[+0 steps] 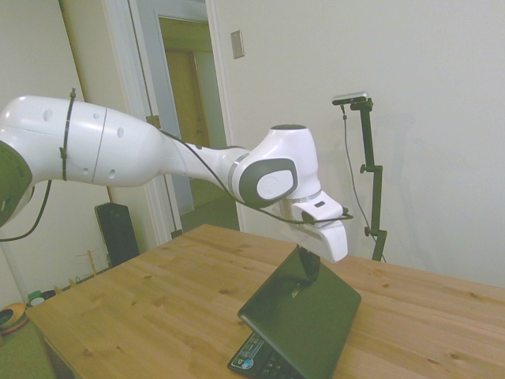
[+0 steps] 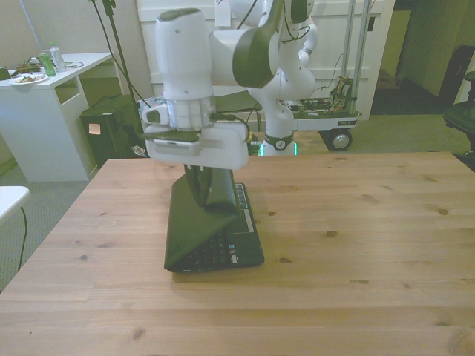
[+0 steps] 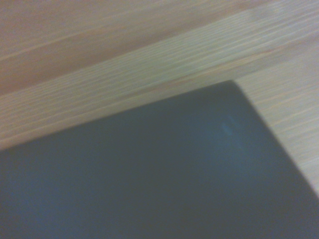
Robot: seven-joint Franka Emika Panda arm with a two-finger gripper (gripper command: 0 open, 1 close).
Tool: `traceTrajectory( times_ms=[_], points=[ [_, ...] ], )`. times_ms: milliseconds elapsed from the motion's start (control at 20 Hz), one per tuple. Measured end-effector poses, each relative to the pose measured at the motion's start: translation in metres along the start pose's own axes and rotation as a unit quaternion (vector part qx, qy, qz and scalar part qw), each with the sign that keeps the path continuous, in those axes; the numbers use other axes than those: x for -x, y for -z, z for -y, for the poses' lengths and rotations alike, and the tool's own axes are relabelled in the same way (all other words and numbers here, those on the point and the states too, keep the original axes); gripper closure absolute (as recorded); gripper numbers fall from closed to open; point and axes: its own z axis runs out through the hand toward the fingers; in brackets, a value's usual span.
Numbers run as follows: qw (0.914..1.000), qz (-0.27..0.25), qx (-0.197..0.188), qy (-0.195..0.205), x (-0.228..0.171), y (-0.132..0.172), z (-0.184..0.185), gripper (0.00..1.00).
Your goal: Close the laptop
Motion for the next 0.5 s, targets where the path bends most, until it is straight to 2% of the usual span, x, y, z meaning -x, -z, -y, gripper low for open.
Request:
traceTrajectory(
  times_ms=[250,350,450,500],
  points=[
    [0.9997,0.016,0.016,0.001,0.02,-0.044,-0.003,1.0],
    [0.9999,0.008,0.007,-0.003,0.021,-0.036,-0.009,1.0],
    [0.9999,-0.002,-0.014,-0.004,0.027,-0.004,-0.016,1.0],
    [0.9996,-0.01,-0.027,-0.001,0.032,0.021,-0.02,0.0]
  ],
)
